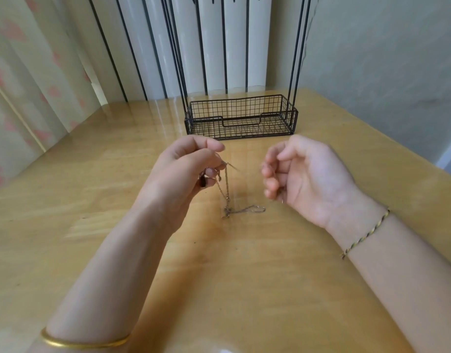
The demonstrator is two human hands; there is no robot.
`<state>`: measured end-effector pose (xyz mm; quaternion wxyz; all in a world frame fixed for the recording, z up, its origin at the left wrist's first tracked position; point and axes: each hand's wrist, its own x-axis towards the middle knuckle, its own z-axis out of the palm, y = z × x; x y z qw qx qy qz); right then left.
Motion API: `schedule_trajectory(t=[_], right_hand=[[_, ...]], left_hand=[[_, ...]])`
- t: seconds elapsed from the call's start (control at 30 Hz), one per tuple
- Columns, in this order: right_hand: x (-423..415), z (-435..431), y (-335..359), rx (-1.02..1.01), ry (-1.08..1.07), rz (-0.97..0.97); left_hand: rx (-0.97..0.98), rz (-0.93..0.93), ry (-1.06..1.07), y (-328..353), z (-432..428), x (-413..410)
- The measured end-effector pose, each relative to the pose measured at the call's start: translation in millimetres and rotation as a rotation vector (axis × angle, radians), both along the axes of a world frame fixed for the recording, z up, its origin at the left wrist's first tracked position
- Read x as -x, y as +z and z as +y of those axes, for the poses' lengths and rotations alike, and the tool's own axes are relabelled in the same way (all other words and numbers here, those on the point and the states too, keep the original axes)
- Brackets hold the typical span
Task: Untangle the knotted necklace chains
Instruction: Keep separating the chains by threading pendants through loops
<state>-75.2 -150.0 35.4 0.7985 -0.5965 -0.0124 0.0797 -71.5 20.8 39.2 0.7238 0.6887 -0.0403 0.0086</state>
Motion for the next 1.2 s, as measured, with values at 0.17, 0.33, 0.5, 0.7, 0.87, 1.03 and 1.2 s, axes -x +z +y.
schedule_trajectory(t=[0.17, 0.33, 0.5, 0.7, 0.87, 1.03, 1.2], right_hand=[[2.5, 5.6, -2.9, 0.517, -0.011, -0.242], [8.6, 13.7, -2.3, 0.522, 0.014, -0.385], [8.6, 15.8, -0.9, 0.419, -0.037, -0.395], [5.8, 15.7, -2.6, 0.326, -0.044, -0.420], [5.1, 14.2, -3.6, 0.321, -0.056, -0.431], [4.3, 12.5, -3.3, 0.345, -0.070, -0.401], [5.2, 11.5, -1.1, 0.295, 0.000, -0.283]], left_hand=[[-0.021, -0.035, -0.008, 1.7, -1.2, 2.3], [-0.012, -0.044, -0.059, 1.2, -1.1, 2.9], [-0.012, -0.050, -0.113, -0.1, -0.7, 2.2], [-0.018, -0.037, -0.164, 0.2, -1.6, 3.3], [-0.024, -0.052, -0.163, 1.8, -3.2, 5.7], [-0.037, -0.083, -0.092, 2.8, -2.7, 6.0], [-0.038, -0.129, -0.039, 3.7, -4.1, 6.3]])
